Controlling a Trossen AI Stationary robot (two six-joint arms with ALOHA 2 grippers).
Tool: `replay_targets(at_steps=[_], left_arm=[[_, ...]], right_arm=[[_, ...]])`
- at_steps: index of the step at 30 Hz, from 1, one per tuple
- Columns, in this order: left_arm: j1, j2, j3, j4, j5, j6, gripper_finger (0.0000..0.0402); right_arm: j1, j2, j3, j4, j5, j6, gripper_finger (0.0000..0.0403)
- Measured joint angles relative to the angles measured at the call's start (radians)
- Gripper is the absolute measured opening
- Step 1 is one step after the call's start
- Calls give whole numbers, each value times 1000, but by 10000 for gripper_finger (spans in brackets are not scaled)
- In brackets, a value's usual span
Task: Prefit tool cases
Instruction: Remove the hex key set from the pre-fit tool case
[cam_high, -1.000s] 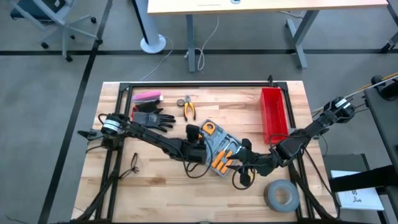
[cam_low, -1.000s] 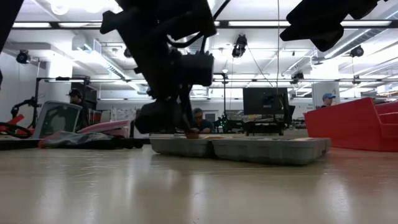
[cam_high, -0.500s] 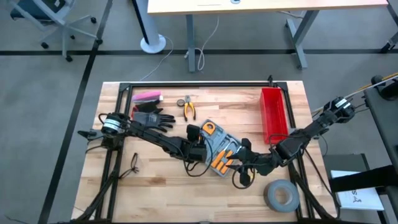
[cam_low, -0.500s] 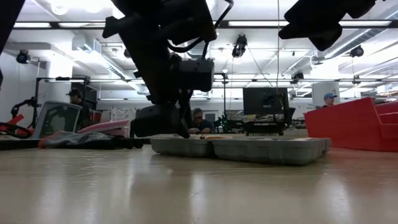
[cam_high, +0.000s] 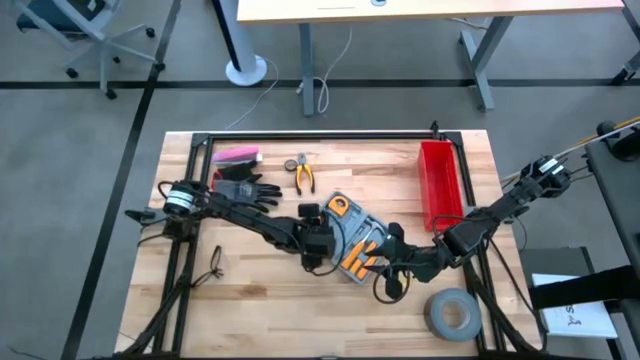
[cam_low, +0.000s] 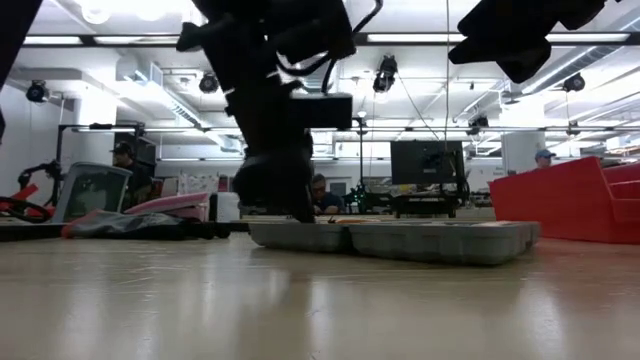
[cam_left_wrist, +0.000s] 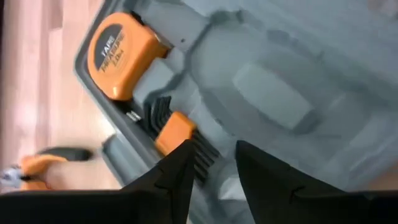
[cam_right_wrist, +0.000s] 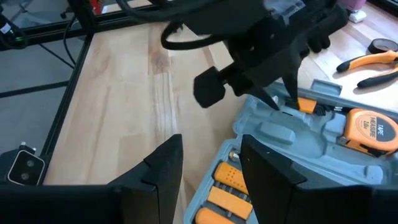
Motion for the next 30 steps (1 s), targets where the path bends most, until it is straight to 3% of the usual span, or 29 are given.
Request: replay_targets(at_steps=[14, 20, 30], left_arm=[[45, 9, 91, -20, 29, -400, 116], [68, 26, 98, 0, 109, -473, 115], [78, 59, 224, -112, 105, -520, 114]], right_arm=[[0, 0, 0, 3, 0, -71, 145], [0, 0, 0, 4, 0, -99, 140], [0, 0, 0, 16, 0, -115, 151]])
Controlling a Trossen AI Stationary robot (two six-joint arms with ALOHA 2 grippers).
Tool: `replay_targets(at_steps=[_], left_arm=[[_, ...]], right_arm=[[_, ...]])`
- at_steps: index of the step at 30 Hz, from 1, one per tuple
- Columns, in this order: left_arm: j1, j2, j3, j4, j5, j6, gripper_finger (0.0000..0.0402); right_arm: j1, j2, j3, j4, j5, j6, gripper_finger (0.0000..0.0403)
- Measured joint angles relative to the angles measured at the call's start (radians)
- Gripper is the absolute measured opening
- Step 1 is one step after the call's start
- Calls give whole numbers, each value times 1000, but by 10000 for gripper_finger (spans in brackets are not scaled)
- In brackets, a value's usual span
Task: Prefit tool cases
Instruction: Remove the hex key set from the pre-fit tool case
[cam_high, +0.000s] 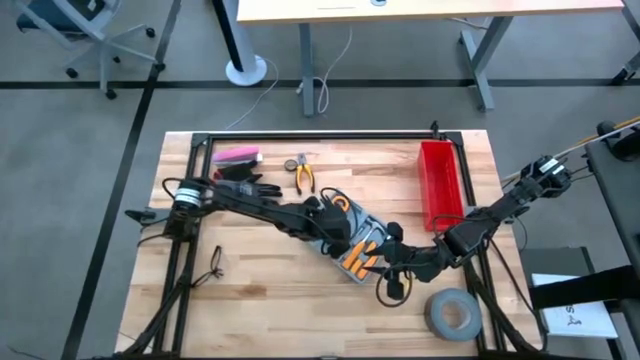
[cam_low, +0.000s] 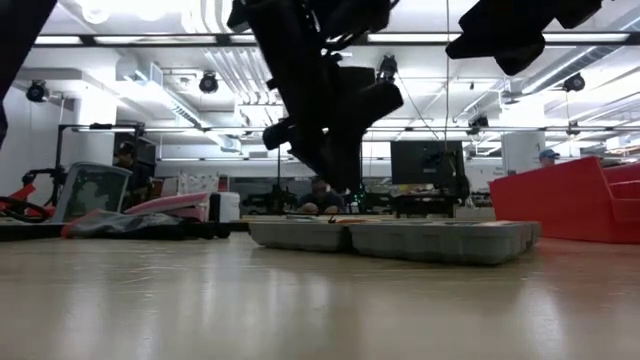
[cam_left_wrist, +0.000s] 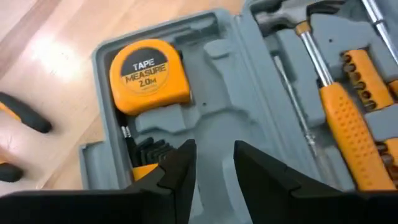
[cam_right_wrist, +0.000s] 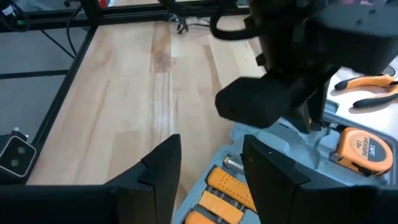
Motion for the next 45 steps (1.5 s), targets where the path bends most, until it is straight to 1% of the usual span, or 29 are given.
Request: replay_targets(at_steps=[3, 7, 9, 14, 17, 20, 24, 31, 35, 41, 45], left_arm=[[1, 75, 91, -87, 5, 18, 114], [3, 203, 266, -278, -12, 49, 114], [5, 255, 356, -347, -27, 50, 114], [7, 337, 521, -440, -36, 63, 114], [9, 356, 586, -510, -44, 41, 114], [10, 358, 595, -549, -46, 17, 114], [13, 360, 578, -544, -35, -2, 114], [16, 360, 556, -539, -19, -14, 114], [23, 360, 539, -510, 31, -15, 114], [33, 360, 503, -508, 32, -24, 114], [40, 360, 494, -507, 31, -25, 114]], right_arm=[[0, 0, 0, 10, 0, -16, 154], [0, 0, 0, 10, 0, -12, 151], [1, 0, 0, 9, 0, -11, 149], [8, 0, 0, 6, -2, -8, 147], [10, -1, 0, 0, -1, -9, 149], [13, -11, 0, -3, 0, -11, 154], [21, -32, 0, -38, -1, -19, 155], [57, -184, 0, -182, 36, -18, 145], [55, -273, 0, -240, 44, -35, 146], [55, -387, 0, -323, 38, -35, 151], [55, -434, 0, -351, 45, -43, 147]])
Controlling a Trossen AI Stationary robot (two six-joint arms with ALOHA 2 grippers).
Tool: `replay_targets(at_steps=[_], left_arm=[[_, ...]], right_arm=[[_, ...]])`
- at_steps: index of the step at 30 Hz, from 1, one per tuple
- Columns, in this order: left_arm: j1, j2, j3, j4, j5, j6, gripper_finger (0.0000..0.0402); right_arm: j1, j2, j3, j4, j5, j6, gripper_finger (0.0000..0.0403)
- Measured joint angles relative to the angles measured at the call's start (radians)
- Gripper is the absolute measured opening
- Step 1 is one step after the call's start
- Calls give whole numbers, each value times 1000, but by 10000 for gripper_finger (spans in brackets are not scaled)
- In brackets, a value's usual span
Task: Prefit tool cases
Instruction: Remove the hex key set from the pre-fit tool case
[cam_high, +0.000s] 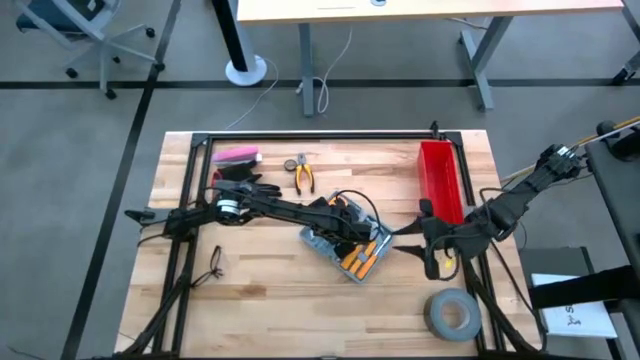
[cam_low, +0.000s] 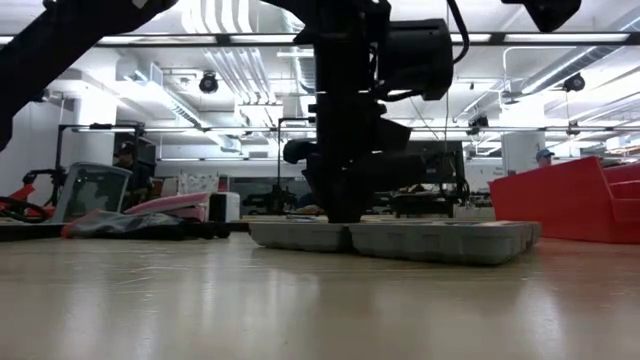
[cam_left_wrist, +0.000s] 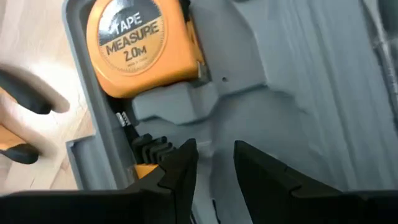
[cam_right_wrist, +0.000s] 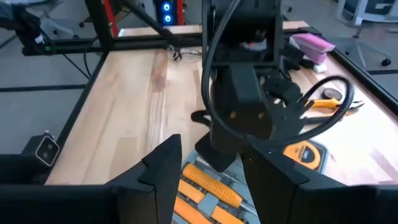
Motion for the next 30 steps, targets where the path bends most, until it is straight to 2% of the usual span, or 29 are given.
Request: replay_targets(at_steps=[10, 21, 30], left_arm=[[12, 0, 0, 0, -65, 38, 110], [14, 0, 12, -46, -27, 48, 7], [18, 0, 13, -63, -2, 45, 2]], right_arm=[[0, 9, 24, -15, 0, -26, 149], [0, 35, 32, -11, -1, -29, 142], [0, 35, 33, -8, -1, -21, 141]])
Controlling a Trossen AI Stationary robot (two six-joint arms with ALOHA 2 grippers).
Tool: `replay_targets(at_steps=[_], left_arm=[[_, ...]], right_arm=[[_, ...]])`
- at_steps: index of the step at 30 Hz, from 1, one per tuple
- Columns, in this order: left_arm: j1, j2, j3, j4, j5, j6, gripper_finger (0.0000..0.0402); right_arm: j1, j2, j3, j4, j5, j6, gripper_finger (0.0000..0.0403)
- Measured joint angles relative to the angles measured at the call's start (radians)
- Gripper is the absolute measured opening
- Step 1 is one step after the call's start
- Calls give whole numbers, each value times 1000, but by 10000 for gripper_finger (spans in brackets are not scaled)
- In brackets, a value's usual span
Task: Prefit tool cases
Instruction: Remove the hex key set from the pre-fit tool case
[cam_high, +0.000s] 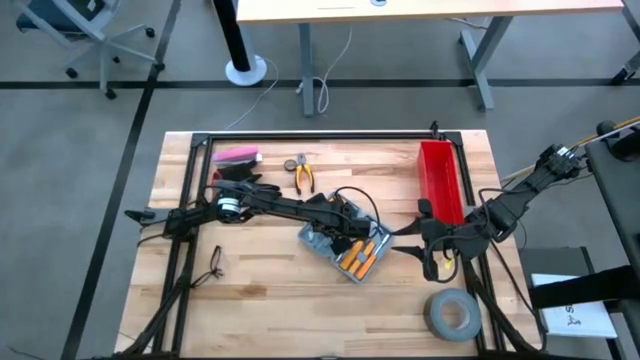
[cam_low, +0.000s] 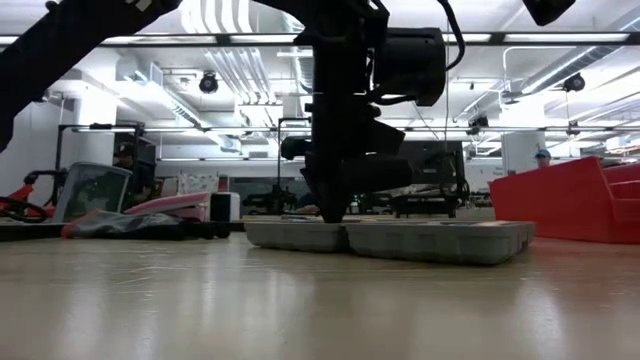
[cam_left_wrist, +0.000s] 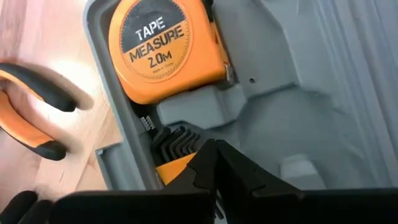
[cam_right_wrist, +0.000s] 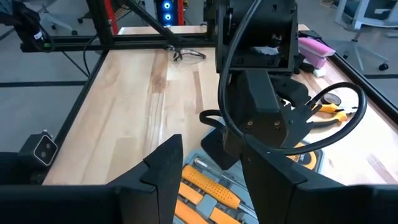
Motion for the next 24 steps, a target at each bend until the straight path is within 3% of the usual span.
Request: replay_targets(at_steps=[12, 17, 24], left_arm=[[0, 0, 104, -89, 4, -16, 1], [6, 0, 102, -47, 9, -31, 3], [8, 0, 86, -34, 30, -43, 78]], right_arm=[[0, 1, 0, 1, 2, 16, 137], [0, 1, 0, 2, 1, 22, 136], [0, 1, 0, 2, 0, 22, 141]])
